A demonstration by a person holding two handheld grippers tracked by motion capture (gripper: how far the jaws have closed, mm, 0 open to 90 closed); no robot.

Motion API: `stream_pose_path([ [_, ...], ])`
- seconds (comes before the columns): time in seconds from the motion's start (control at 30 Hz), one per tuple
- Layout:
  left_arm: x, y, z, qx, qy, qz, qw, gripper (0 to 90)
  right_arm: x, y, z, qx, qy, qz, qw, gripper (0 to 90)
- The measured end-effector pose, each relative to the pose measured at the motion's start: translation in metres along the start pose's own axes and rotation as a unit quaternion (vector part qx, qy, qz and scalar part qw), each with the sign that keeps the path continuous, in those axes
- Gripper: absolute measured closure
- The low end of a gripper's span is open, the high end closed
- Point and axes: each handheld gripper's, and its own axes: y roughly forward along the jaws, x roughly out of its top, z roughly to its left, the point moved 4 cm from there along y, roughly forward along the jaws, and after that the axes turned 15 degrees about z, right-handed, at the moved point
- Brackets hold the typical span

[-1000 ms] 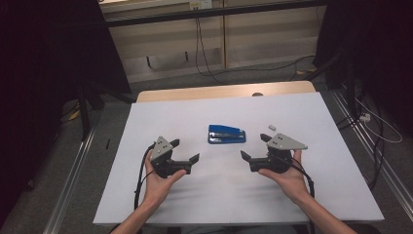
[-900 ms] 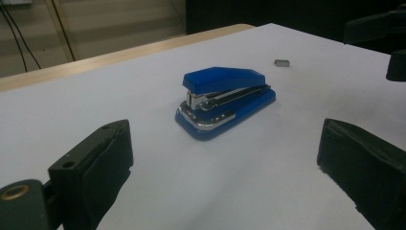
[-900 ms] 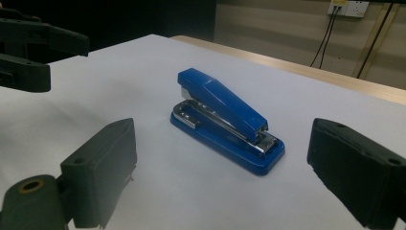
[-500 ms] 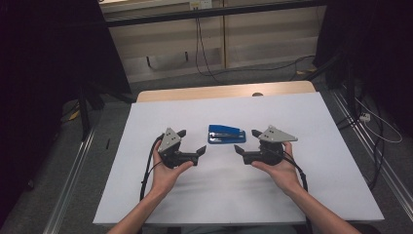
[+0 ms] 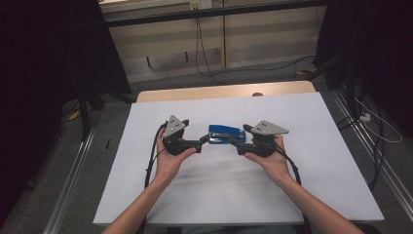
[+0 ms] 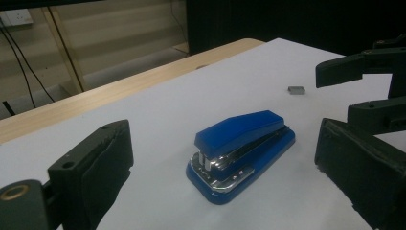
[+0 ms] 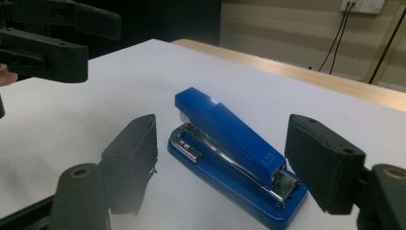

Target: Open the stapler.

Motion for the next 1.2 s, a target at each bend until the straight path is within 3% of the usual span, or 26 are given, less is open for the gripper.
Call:
stream_pose_path([
  [0.13, 0.004, 0.007, 0.004, -0.003, -0.008, -0.004, 1.0, 5.9, 0.002, 0.004, -0.001, 0.004, 0.004, -0.002, 1.0, 29.5],
  [0.4, 0.002, 0.025, 0.013, -0.004, -0.017, 0.013, 0.9998, 6.9, 0.012, 0.019, -0.003, 0.017, 0.005, 0.011, 0.9998, 33.5],
  [0.43, -0.001, 0.027, 0.014, -0.002, -0.013, 0.024, 0.9996, 7.0, 0.013, 0.022, -0.002, 0.022, 0.002, 0.015, 0.9996, 34.3],
  [0.57, -0.007, 0.03, 0.015, -0.019, -0.014, 0.048, 0.9986, 10.0, 0.013, 0.031, -0.001, 0.013, 0.008, 0.007, 0.9999, 35.6],
  [0.77, -0.01, 0.033, 0.016, -0.019, -0.017, 0.06, 0.9979, 9.7, 0.012, 0.035, -0.002, 0.0, 0.013, 0.001, 0.9999, 36.8],
  [0.83, -0.011, 0.033, 0.017, -0.016, -0.017, 0.069, 0.9973, 10.0, 0.011, 0.034, -0.002, 0.007, 0.018, 0.003, 0.9998, 44.1],
  [0.87, -0.013, 0.033, 0.018, -0.016, -0.018, 0.076, 0.9968, 10.0, 0.009, 0.035, -0.002, 0.025, 0.011, 0.006, 0.9996, 57.8],
  [0.97, -0.014, 0.033, 0.018, -0.015, -0.021, 0.079, 0.9965, 10.0, 0.008, 0.035, 0.0, 0.033, 0.002, 0.009, 0.9994, 64.9],
  [1.0, -0.015, 0.033, 0.018, -0.013, -0.021, 0.079, 0.9966, 10.5, 0.009, 0.035, 0.001, 0.041, 0.0, 0.005, 0.9992, 74.4],
  [1.1, -0.016, 0.033, 0.019, -0.01, -0.02, 0.076, 0.9969, 12.1, 0.009, 0.034, 0.002, 0.044, -0.008, 0.005, 0.999, 81.4],
  [1.13, -0.017, 0.034, 0.019, -0.014, -0.022, 0.077, 0.9967, 13.2, 0.008, 0.034, 0.002, 0.05, -0.01, 0.003, 0.9987, 88.4],
  [1.2, -0.018, 0.034, 0.018, -0.016, -0.025, 0.078, 0.9965, 16.0, 0.007, 0.033, 0.002, 0.054, -0.011, 0.002, 0.9985, 90.0],
])
